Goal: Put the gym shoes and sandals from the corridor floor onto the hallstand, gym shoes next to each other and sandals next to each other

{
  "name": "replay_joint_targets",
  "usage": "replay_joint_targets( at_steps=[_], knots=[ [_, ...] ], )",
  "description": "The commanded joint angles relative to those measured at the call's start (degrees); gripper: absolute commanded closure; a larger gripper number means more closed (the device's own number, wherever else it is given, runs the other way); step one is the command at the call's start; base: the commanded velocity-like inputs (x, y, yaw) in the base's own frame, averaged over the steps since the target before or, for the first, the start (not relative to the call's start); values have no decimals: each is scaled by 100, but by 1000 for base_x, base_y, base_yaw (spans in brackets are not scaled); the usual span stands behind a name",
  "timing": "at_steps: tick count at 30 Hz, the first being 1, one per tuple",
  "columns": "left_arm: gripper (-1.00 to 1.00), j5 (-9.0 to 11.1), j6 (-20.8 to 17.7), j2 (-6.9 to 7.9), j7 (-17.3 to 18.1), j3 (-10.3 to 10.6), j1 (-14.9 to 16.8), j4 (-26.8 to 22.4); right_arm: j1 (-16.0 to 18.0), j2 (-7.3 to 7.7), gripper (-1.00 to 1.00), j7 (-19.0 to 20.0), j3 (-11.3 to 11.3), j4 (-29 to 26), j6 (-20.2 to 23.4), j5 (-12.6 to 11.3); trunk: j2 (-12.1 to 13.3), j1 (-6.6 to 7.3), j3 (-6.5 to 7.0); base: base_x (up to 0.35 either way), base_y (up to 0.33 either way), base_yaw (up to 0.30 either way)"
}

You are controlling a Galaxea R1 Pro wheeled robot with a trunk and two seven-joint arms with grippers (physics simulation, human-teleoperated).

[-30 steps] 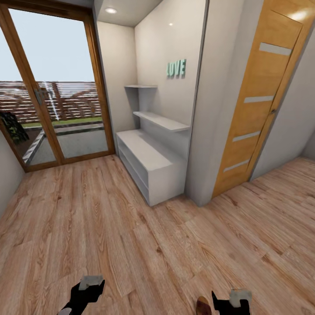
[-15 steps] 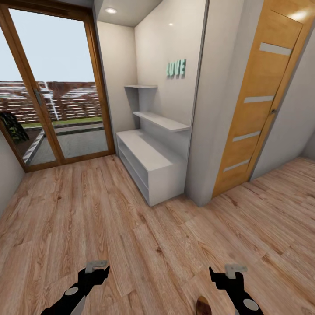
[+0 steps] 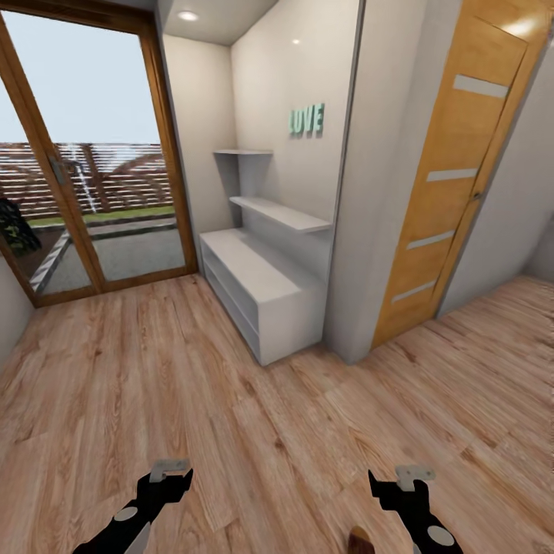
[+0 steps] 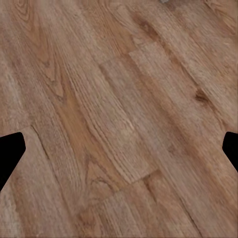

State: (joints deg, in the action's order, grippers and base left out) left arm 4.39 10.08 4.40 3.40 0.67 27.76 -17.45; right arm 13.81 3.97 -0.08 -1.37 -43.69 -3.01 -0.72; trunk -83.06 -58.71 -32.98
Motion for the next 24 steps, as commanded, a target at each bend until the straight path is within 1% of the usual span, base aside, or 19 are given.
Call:
replay_joint_targets(
  at_steps=[1, 5, 9, 20, 24],
  knots=[
    [-100, 46, 15, 3, 29, 7, 2, 5, 4, -1, -100, -1, -2, 4, -17, -8, -2, -2, -5, 198, 191, -209],
    [-100, 45, 16, 1, 29, 5, 1, 4, 4, -1, -100, -1, -4, 134, -16, -7, -2, -2, -5, 189, 182, -247],
    [-100, 45, 18, -1, 29, 4, 1, 4, 6, -1, -100, -1, -3, 190, -16, -7, -2, -2, -5, 91, 87, -277],
    [-100, 45, 20, -6, 34, 9, 1, -2, 7, -8, -100, -1, -3, 234, -16, -7, -2, -2, -5, 18, 17, -285],
    [-100, 36, 20, -8, 37, 11, 1, -3, 7, -9, -100, -1, -3, 237, -16, -7, -2, -2, -5, 3, 2, -178]
  ],
)
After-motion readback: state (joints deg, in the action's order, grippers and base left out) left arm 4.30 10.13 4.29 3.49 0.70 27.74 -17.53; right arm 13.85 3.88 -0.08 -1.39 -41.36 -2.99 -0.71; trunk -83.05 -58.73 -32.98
